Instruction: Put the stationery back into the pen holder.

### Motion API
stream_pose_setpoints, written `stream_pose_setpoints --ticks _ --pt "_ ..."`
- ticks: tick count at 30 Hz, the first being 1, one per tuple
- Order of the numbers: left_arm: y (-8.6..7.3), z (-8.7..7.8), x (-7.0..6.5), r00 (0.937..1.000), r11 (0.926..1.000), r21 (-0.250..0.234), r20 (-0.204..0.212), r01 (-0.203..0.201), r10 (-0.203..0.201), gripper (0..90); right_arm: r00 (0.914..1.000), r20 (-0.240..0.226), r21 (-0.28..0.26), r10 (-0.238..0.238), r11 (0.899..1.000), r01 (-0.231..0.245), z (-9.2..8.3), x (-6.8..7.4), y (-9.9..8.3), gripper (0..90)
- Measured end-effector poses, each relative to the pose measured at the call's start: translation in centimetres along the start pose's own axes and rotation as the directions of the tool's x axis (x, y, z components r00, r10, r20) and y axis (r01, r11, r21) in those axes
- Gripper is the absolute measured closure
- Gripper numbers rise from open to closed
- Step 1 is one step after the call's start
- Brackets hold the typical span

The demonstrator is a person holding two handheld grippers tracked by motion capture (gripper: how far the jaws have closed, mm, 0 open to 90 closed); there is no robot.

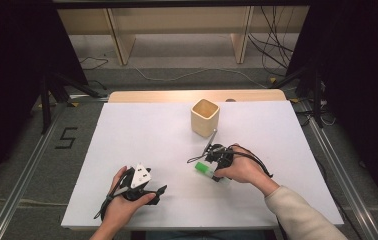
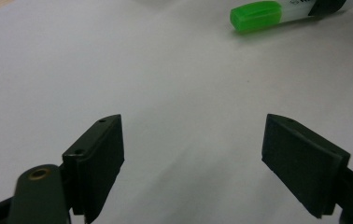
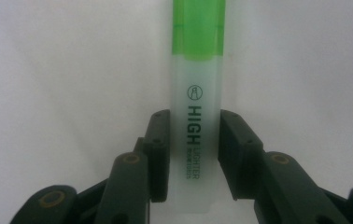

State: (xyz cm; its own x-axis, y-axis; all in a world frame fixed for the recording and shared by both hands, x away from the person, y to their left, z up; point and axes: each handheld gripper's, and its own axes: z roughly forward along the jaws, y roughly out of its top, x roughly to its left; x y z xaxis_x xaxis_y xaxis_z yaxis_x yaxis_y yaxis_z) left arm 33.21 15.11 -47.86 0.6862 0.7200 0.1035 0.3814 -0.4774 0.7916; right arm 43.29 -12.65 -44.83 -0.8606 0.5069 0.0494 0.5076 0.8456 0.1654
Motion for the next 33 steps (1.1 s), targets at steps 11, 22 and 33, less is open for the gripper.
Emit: stream_pose_setpoints --ticks 11,22,33 --pt "0.0 0.0 0.0 1.0 1.0 -0.004 -0.003 0.004 -0.004 20.8 0.9998 -0.013 -0.066 0.014 0.998 -0.015 -0.5 -0.2 -0.5 66.1" --pt "0.0 0.0 0.0 1.0 1.0 -0.006 -0.006 0.002 -0.002 20.8 0.9997 0.007 -0.142 0.022 0.99 -0.021 -0.9 -0.2 -1.0 66.0" --pt "0.0 0.0 0.0 1.0 1.0 -0.006 -0.006 0.004 -0.004 20.8 0.9994 0.013 -0.253 0.032 0.967 -0.027 -1.1 -0.9 -2.3 66.1"
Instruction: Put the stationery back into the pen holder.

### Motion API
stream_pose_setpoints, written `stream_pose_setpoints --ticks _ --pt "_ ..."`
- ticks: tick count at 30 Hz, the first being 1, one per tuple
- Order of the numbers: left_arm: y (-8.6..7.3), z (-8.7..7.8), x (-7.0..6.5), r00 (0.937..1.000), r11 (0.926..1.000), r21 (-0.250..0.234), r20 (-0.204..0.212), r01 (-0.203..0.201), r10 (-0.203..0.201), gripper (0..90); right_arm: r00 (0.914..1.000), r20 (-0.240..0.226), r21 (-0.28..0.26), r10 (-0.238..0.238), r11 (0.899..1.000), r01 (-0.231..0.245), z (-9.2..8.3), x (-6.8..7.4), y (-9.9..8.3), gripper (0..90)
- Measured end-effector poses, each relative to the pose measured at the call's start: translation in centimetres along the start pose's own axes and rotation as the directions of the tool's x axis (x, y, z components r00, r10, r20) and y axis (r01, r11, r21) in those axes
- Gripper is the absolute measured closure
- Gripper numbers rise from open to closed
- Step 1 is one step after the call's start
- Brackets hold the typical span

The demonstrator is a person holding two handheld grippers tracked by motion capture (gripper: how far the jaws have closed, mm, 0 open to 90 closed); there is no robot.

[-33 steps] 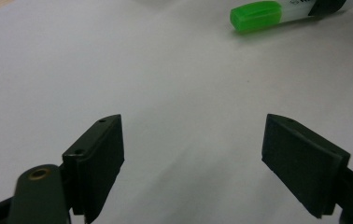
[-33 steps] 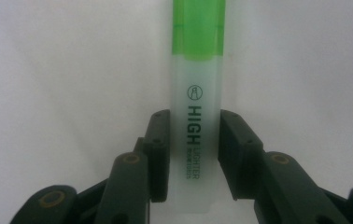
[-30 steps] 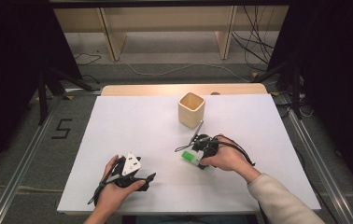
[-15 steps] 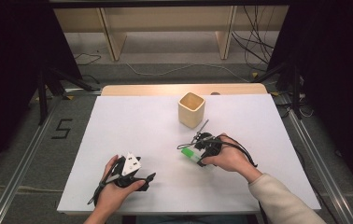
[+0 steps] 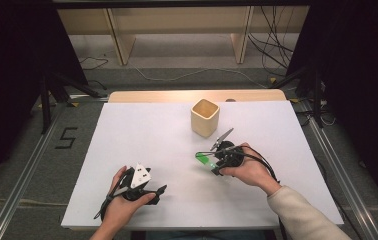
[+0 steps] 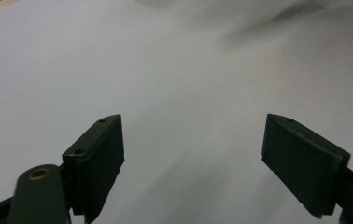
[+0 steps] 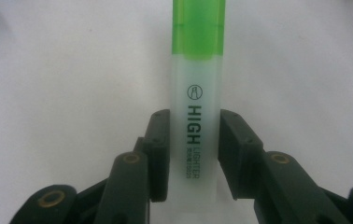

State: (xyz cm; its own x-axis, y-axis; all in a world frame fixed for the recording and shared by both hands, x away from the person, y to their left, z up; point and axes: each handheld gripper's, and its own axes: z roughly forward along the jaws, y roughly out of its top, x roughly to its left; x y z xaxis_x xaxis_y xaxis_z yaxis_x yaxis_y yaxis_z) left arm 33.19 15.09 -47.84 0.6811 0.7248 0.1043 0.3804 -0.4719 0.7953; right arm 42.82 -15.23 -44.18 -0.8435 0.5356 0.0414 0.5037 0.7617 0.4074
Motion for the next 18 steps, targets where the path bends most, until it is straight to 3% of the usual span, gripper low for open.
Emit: stream_pose_setpoints --ticks 11,18 --pt "-0.01 -0.05 0.04 1.0 1.0 -0.002 -0.002 -0.001 0.001 20.8 0.9998 0.019 -0.112 0.002 0.994 0.0 -0.26 -0.32 -0.45 66.1" --pt "0.0 -0.06 0.02 1.0 1.0 -0.004 -0.003 -0.001 0.001 20.8 0.9998 0.018 -0.142 0.011 0.99 -0.008 -0.26 -0.41 -0.58 66.1"
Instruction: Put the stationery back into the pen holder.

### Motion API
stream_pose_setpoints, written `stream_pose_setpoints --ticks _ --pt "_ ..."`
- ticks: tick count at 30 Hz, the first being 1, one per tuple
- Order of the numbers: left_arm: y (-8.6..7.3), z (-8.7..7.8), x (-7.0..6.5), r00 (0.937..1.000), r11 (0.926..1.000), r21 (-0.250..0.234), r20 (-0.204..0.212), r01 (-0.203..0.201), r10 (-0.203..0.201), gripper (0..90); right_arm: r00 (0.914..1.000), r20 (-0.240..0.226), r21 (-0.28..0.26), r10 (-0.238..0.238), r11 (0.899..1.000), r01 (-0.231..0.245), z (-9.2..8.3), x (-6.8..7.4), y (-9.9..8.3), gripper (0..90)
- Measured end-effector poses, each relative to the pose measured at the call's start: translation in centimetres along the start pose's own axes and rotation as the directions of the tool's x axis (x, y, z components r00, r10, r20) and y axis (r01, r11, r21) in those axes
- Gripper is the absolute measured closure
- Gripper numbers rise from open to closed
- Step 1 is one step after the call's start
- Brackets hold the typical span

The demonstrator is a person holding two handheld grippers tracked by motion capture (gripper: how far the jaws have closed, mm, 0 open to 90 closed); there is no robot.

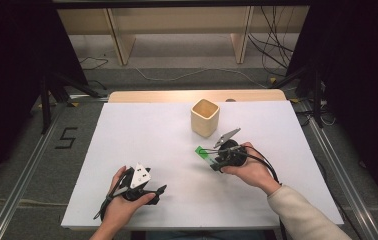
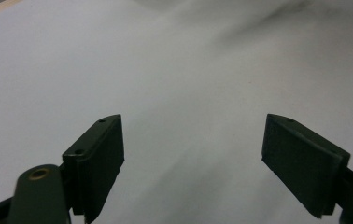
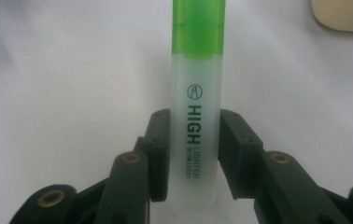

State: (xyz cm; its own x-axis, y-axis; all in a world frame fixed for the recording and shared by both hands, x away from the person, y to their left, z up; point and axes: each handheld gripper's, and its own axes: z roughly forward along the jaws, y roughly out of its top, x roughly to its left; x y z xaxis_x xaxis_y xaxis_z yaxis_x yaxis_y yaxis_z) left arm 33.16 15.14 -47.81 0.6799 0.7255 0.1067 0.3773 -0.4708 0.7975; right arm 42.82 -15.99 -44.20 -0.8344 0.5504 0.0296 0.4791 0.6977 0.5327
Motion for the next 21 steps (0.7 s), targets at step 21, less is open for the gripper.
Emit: stream_pose_setpoints --ticks 21 --pt "0.0 -0.03 0.03 1.0 1.0 0.001 -0.001 -0.002 0.002 20.8 0.9991 0.012 -0.153 0.042 0.987 -0.04 -0.48 -0.8 -0.29 66.1"
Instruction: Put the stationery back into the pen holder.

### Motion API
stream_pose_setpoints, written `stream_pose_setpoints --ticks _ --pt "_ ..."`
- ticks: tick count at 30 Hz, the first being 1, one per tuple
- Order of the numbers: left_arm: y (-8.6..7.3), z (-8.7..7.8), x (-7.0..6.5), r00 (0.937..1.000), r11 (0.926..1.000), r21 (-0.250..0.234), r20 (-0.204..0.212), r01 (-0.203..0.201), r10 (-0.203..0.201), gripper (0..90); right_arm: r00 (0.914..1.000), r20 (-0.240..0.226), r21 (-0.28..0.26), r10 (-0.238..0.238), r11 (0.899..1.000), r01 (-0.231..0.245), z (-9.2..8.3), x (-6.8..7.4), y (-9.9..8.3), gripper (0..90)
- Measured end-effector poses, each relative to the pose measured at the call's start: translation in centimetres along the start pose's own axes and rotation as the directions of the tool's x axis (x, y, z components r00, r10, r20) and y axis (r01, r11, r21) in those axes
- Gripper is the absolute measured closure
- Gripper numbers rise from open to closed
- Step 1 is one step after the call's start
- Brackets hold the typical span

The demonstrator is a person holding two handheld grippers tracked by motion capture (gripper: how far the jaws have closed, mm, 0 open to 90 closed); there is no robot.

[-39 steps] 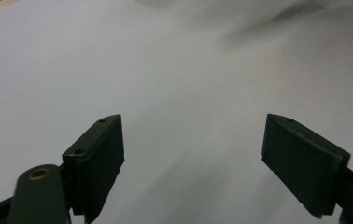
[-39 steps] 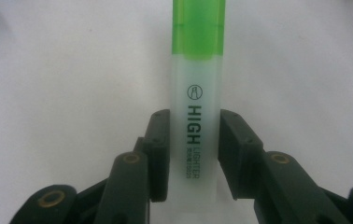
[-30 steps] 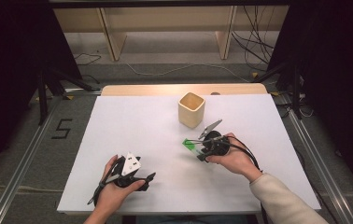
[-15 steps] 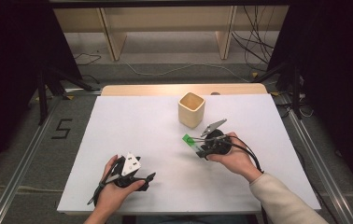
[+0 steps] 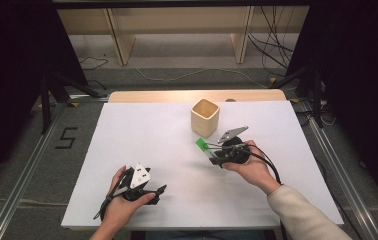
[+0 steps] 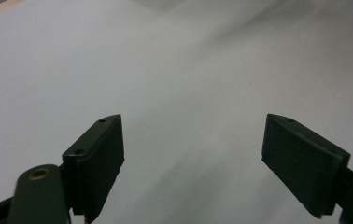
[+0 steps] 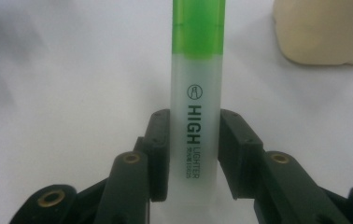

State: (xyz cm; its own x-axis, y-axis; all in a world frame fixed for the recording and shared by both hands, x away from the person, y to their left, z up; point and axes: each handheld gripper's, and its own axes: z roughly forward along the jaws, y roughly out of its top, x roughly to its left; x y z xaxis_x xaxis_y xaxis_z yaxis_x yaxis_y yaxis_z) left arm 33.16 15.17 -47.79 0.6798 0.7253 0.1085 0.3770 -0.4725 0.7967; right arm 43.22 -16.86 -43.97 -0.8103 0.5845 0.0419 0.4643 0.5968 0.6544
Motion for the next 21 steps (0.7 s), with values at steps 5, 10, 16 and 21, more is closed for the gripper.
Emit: stream_pose_setpoints --ticks 5,10,16,21 --pt "0.0 0.0 0.0 1.0 1.0 0.0 -0.001 0.0 0.0 20.8 0.9998 0.007 -0.045 0.019 0.999 -0.018 -0.2 -0.4 -0.1 66.1" --pt "0.0 0.0 0.0 1.0 1.0 -0.002 0.0 0.0 0.0 20.8 0.9993 0.026 -0.106 0.028 0.994 -0.025 -0.5 -0.7 -0.1 66.1" --pt "0.0 0.0 0.0 1.0 1.0 -0.001 0.0 -0.002 0.002 20.8 0.9985 0.039 -0.142 0.038 0.989 -0.032 -0.7 -1.0 -0.2 66.1" --pt "0.0 0.0 0.0 1.0 1.0 -0.002 0.0 -0.001 0.001 20.8 0.9965 0.045 -0.196 0.07 0.979 -0.06 -1.1 -1.4 -0.2 66.1"
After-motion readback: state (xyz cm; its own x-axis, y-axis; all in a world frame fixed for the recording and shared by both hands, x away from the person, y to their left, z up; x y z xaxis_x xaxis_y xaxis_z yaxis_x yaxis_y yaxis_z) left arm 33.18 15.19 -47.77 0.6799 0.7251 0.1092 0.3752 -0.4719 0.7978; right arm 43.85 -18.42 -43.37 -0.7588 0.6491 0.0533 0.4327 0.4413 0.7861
